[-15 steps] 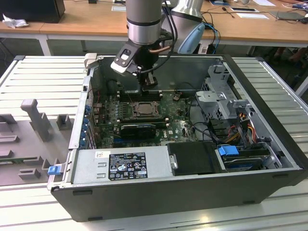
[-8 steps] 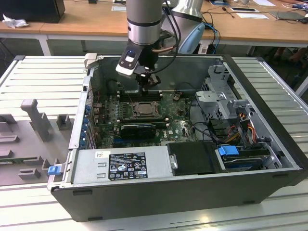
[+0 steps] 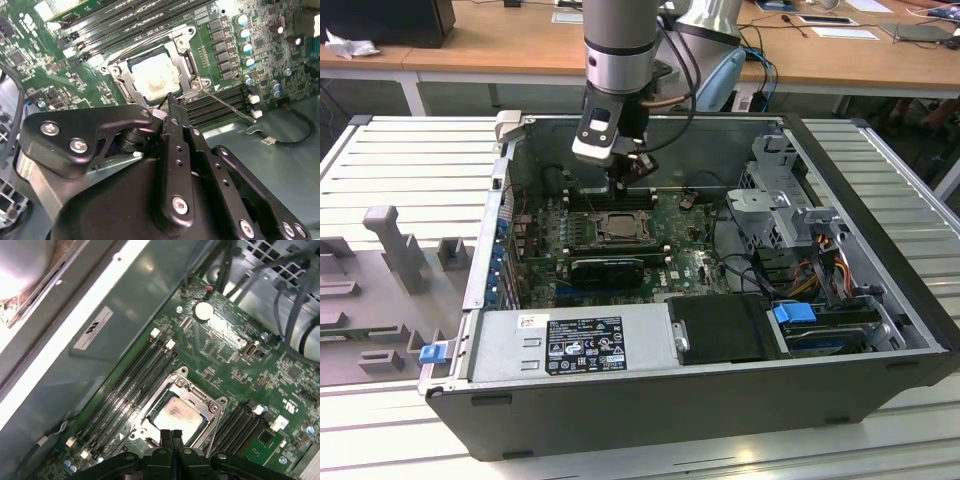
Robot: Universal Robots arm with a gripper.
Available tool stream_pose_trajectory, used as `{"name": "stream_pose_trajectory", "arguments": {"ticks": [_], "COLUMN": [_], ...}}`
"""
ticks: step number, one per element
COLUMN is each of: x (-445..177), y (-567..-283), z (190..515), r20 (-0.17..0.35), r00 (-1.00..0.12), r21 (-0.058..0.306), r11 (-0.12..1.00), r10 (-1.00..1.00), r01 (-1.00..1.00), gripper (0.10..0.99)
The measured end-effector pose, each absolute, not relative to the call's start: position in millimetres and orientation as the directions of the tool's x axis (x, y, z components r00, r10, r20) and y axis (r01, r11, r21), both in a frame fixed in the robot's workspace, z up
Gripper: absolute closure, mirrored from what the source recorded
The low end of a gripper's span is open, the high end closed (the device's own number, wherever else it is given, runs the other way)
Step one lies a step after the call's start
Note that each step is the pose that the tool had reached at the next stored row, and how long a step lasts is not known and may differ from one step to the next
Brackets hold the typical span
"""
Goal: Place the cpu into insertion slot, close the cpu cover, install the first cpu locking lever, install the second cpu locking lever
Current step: 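Install the first cpu locking lever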
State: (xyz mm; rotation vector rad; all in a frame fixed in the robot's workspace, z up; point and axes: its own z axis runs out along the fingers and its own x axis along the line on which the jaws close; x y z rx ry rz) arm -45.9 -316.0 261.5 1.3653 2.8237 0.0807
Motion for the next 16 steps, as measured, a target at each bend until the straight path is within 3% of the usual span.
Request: {"name": "stream_pose_trajectory", "arguments": {"ticks": [16], "x": [-45.9], "y": [-316.0], "z": [261.5], "r20": [0.019], "r00": [-0.758], "r21": [0.048], "r11": [0.757], "r10": [0.652], "r01": [0.652], "gripper": [0.98]}}
